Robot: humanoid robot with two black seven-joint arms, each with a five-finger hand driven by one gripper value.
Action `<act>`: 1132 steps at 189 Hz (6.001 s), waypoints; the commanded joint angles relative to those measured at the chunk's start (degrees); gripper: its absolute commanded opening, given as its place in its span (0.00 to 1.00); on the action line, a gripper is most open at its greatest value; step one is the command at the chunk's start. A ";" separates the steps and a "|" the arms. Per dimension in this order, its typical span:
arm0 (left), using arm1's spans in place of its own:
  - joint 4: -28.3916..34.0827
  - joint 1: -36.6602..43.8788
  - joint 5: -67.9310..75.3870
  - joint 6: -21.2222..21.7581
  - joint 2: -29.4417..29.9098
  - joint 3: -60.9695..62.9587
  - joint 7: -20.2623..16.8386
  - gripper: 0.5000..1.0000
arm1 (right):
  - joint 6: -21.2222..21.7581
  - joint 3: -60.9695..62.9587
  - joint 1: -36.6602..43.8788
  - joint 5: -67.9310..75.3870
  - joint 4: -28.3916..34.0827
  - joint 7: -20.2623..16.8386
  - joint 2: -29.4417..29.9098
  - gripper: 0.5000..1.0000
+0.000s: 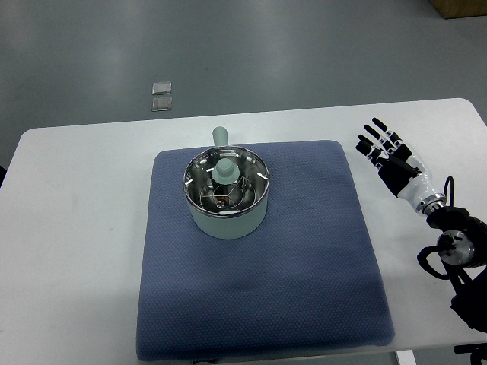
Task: Open lid and place right of pot
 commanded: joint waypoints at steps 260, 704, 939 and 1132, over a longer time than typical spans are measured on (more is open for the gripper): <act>0.00 0.00 0.01 0.07 0.00 -0.01 0.00 1.00 | -0.71 -35.25 19.99 0.88 3.60 8.90 -23.39 0.84; 0.00 0.00 0.01 -0.01 0.00 -0.01 0.00 1.00 | -20.57 -115.76 79.06 -16.79 14.85 2.84 -1.24 0.37; 0.00 0.00 0.01 -0.01 0.00 -0.01 0.00 1.00 | -20.39 -116.28 78.44 -18.28 14.85 1.78 -1.51 0.00; 0.00 0.00 0.01 -0.01 0.00 -0.01 0.00 1.00 | -20.22 -116.19 80.03 -26.72 24.43 4.16 -27.34 0.00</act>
